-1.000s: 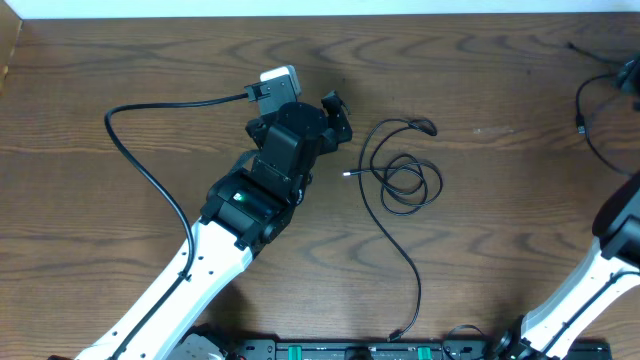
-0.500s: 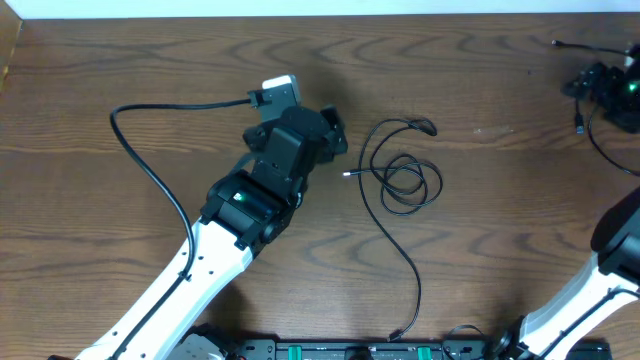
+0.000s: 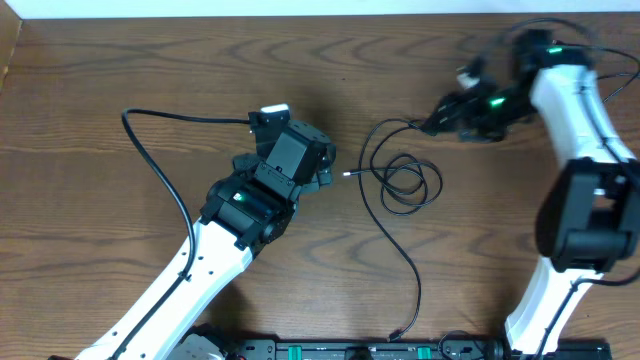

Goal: Untangle cables

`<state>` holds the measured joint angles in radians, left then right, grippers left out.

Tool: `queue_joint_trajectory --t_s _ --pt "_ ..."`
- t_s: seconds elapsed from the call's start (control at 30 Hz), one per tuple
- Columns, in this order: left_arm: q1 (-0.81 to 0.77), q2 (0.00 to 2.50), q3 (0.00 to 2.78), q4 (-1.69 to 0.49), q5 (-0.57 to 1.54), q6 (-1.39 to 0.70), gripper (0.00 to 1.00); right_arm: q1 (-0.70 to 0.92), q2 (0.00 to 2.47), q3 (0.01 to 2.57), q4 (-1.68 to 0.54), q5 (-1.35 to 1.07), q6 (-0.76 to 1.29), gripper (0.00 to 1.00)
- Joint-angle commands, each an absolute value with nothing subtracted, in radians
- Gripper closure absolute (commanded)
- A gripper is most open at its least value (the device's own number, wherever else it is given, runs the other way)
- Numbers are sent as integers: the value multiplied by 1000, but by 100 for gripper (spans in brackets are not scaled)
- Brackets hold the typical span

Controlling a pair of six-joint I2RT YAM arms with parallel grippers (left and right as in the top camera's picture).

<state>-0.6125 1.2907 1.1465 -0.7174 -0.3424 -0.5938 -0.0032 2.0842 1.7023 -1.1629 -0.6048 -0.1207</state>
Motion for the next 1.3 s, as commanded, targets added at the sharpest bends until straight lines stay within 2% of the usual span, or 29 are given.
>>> queue_joint_trajectory --t_s 0.0,0.3,0.37,0.43,0.5,0.53,0.63,0.77,0.97,1.13,1.27 --pt "-612 1293 1147 -746 -353 -577 2 109 2091 1612 -1088 -356 -87 1" --pt "-612 1293 1147 -781 -353 -577 2 316 2091 1475 -982 -247 -48 3" --pt "-612 1293 1147 -781 -353 -577 2 347 2091 1458 -976 -199 -48 20" --pt "-612 1293 1147 -781 -353 -577 2 369 2091 1446 -973 -152 -45 50" --pt "-612 1293 1147 -781 -353 -577 2 385 2091 1435 -964 -99 -36 75" --pt "-612 1293 1147 -781 -353 -577 2 389 2091 1426 -944 -22 13 98" --pt "-612 1293 1147 -781 -353 -577 2 381 2091 1426 -884 101 97 99" --pt "-612 1293 1147 -781 -353 -577 2 339 2091 1460 -795 187 108 99" --pt "-612 1293 1147 -781 -353 -577 2 201 2091 1691 -781 328 108 99" --pt "-612 1293 1147 -780 -353 -577 2 75 2091 1956 -791 327 107 99" --pt "-612 1293 1147 -768 -353 -577 2 -2 2091 2061 -810 223 89 99"
